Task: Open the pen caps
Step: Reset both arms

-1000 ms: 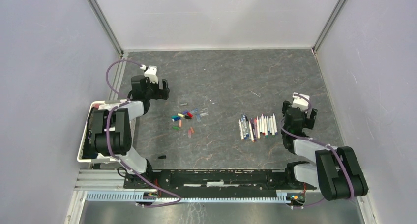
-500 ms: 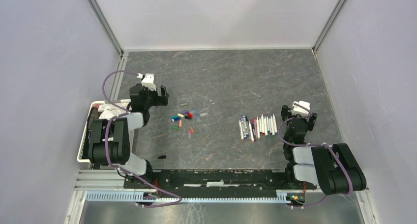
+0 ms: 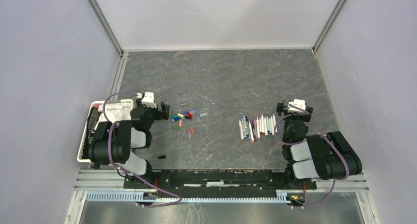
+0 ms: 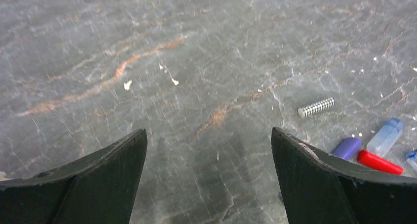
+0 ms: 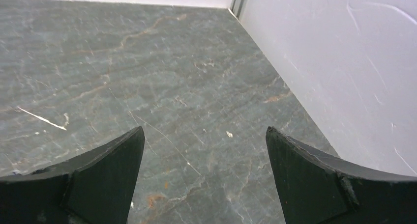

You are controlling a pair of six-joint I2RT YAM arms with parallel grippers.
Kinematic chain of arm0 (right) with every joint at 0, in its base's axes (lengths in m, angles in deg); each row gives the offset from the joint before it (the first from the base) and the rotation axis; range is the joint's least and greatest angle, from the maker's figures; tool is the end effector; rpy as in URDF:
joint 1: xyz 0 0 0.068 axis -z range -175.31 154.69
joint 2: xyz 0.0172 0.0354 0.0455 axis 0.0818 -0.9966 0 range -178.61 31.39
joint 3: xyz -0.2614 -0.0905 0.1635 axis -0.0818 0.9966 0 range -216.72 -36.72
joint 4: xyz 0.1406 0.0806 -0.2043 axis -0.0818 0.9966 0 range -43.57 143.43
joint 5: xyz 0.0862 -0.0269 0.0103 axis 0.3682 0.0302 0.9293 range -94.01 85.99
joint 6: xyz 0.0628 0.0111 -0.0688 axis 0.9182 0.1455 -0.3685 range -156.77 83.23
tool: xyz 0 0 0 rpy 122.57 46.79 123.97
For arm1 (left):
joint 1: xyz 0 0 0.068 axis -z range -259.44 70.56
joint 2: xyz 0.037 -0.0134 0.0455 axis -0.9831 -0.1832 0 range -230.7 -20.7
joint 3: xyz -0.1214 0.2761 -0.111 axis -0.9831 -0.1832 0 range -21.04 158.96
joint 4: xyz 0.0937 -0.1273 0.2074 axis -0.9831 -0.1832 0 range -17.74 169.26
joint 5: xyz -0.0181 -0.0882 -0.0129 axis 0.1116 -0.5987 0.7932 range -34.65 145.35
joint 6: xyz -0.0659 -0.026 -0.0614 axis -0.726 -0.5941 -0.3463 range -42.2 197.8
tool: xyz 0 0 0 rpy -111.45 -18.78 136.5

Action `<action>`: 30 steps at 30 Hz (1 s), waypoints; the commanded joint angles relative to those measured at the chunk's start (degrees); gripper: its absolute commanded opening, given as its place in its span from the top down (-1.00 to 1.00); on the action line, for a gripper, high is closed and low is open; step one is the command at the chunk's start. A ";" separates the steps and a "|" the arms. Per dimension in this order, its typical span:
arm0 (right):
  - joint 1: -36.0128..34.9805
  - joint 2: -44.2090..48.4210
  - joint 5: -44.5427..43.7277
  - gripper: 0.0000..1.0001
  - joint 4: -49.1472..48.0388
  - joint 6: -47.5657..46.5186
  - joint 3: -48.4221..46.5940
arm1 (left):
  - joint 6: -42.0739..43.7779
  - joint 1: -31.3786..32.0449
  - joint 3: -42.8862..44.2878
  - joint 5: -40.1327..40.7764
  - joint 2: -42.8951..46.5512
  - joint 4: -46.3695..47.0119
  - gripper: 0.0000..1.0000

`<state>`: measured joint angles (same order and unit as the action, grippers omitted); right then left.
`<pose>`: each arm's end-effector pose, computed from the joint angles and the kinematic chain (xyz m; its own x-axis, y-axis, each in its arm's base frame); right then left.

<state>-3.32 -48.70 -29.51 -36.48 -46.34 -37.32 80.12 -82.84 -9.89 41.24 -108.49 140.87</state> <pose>0.2226 -0.0054 0.2025 0.0084 -0.1502 -0.9886 0.3055 0.9418 -0.1405 0.2741 -0.0044 0.1630 -0.2515 0.0245 -0.9675 0.1879 0.9819 -0.0239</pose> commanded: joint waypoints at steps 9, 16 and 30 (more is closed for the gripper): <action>0.76 2.07 0.01 -0.96 0.91 0.34 6.59 | -1.17 -0.03 1.24 -0.86 -0.30 9.12 -1.00; 0.69 2.04 -0.06 -0.96 0.85 0.33 6.50 | -1.10 -0.10 1.15 -0.79 -0.15 9.11 -1.00; 0.67 2.02 0.00 -0.96 0.91 0.33 6.56 | -1.04 0.02 1.50 -0.66 -0.41 8.73 -1.00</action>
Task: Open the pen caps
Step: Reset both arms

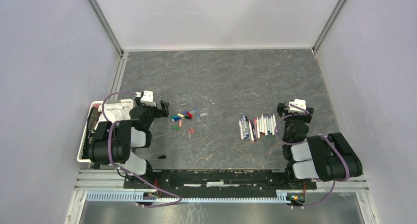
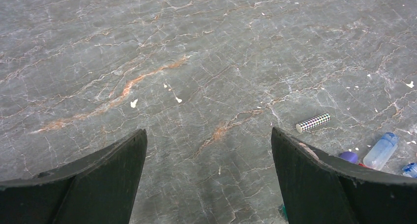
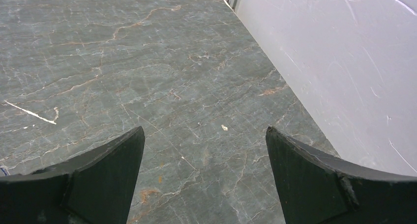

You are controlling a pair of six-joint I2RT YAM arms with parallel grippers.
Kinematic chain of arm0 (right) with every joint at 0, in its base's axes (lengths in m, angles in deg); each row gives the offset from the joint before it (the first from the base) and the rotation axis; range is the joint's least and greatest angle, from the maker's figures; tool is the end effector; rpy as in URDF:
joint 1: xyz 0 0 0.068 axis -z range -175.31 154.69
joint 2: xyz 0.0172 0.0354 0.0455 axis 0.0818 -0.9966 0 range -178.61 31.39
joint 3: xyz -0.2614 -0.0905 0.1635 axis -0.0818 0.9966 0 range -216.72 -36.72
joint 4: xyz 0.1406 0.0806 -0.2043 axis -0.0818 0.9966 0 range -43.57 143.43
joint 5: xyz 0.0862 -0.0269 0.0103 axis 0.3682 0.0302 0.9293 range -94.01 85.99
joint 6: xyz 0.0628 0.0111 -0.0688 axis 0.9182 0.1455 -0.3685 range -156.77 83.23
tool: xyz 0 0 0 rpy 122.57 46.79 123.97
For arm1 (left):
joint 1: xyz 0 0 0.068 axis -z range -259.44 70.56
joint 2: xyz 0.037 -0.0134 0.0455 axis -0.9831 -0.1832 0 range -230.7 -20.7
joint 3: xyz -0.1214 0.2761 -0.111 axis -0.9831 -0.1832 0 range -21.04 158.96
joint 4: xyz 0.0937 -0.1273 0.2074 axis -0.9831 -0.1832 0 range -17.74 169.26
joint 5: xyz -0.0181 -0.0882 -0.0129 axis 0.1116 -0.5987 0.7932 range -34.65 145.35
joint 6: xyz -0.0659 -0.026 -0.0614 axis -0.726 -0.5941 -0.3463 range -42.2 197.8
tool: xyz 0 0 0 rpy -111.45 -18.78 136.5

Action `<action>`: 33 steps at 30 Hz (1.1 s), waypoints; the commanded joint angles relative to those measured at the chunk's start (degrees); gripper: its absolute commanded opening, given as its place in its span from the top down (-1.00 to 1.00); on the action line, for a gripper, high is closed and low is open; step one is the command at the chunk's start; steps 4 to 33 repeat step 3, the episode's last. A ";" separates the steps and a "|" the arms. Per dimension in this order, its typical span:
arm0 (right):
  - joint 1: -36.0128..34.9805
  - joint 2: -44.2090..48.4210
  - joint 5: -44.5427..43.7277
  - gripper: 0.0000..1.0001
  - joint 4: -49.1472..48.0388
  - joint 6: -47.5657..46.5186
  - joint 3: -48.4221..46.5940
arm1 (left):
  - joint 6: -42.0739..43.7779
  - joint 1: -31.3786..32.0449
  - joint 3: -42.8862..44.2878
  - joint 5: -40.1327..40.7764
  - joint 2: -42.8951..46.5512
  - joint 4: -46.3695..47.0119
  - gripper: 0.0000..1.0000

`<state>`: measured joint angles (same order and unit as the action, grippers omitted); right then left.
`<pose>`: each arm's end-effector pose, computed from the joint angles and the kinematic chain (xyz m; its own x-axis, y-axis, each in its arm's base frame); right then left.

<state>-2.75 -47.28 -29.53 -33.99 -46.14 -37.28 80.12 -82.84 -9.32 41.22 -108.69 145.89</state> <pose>0.2205 -0.0079 0.2007 -0.0111 -0.1495 -0.9887 0.3124 0.9387 -0.1454 0.2797 -0.0041 0.1782 -0.1596 0.0300 -0.9867 0.1894 0.9819 -0.0008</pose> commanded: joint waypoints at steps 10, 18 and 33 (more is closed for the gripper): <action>0.14 0.63 -0.02 -0.96 -1.59 0.14 6.44 | -1.02 0.01 0.84 -0.71 -0.08 3.70 -1.00; 0.14 0.63 -0.02 -0.96 -1.59 0.14 6.44 | -1.02 0.01 0.84 -0.71 -0.08 3.70 -1.00; 0.14 0.63 -0.02 -0.96 -1.59 0.14 6.44 | -1.02 0.01 0.84 -0.71 -0.08 3.70 -1.00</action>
